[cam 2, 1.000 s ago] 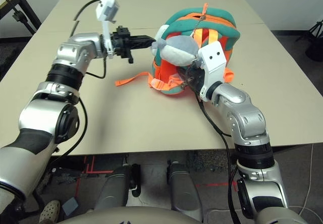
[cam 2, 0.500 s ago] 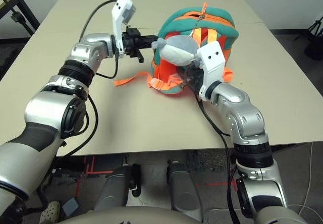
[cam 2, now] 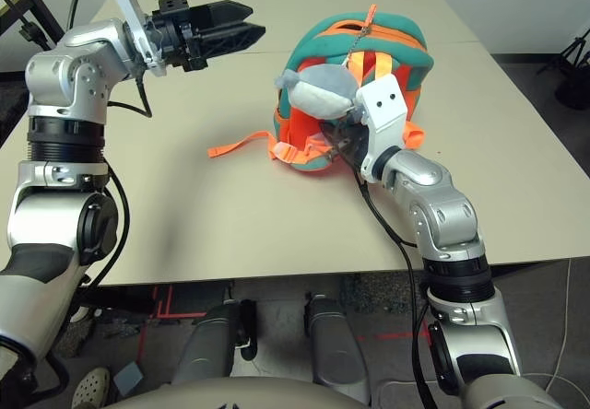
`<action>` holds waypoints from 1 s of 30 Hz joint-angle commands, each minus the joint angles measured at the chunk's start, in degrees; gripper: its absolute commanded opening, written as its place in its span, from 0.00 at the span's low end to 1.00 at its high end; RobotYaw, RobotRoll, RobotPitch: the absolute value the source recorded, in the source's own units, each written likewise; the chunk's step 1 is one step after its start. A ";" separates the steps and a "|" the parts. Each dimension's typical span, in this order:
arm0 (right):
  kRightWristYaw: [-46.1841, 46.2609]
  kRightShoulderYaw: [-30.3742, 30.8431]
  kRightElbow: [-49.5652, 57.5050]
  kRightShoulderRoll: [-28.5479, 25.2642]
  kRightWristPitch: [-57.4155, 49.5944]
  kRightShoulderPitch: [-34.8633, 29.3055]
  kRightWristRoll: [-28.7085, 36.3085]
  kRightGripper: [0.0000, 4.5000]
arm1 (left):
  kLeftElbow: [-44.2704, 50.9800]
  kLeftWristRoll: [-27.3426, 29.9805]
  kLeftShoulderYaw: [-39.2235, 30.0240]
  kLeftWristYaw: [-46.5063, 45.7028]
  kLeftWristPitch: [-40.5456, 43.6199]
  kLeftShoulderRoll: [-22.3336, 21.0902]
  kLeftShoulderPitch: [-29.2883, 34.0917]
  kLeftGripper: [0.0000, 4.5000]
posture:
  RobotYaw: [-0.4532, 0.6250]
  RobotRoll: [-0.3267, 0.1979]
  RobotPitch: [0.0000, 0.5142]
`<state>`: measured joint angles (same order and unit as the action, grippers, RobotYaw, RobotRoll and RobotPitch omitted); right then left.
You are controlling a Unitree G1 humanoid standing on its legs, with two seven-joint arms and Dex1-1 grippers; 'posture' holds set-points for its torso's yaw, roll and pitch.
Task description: Put the pencil case into the backpack and zip it.
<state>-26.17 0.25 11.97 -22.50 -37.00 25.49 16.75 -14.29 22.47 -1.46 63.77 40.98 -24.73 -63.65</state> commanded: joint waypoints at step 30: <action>-0.81 1.79 -0.73 0.98 -0.37 -1.30 -0.92 0.10 | -11.58 -8.77 13.02 -2.60 -11.38 8.78 -1.74 0.43 | 0.30 0.62 0.22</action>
<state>-26.17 0.41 11.35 -21.81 -36.33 25.44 15.63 -25.92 14.31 11.73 61.55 28.92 -15.73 -65.46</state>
